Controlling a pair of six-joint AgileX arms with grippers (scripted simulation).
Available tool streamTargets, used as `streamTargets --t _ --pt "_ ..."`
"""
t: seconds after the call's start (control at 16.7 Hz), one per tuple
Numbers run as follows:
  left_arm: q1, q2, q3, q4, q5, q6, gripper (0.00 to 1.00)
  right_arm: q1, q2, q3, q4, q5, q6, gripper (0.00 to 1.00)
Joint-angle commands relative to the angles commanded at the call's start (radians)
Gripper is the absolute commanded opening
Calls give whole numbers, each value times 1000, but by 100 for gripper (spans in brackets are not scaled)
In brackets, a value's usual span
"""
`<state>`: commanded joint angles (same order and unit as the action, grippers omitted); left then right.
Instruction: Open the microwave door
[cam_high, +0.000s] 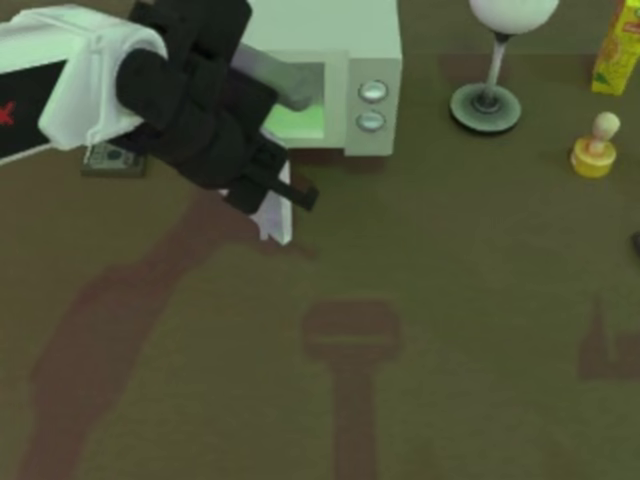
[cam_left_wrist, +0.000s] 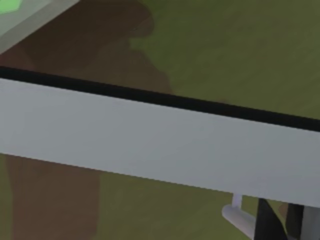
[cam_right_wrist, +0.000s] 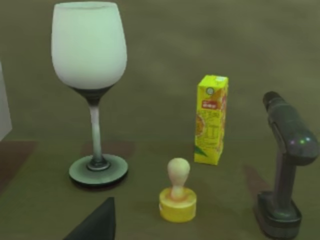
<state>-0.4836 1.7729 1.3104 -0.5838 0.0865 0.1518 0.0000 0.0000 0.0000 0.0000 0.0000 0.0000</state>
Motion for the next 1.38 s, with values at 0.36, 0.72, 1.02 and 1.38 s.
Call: streamTargets --t 0.36,0.72,1.02,1.38 --pt "17 -15 -19 -4 33 50 0 0 0 0 0 0 0 100" --pt "65 -54 -61 -16 95 170 0 0 0 0 0 0 0 100" --pt "65 -54 -61 -16 95 170 0 0 0 0 0 0 0 100" --pt "65 -54 -61 -16 95 170 0 0 0 0 0 0 0 100"
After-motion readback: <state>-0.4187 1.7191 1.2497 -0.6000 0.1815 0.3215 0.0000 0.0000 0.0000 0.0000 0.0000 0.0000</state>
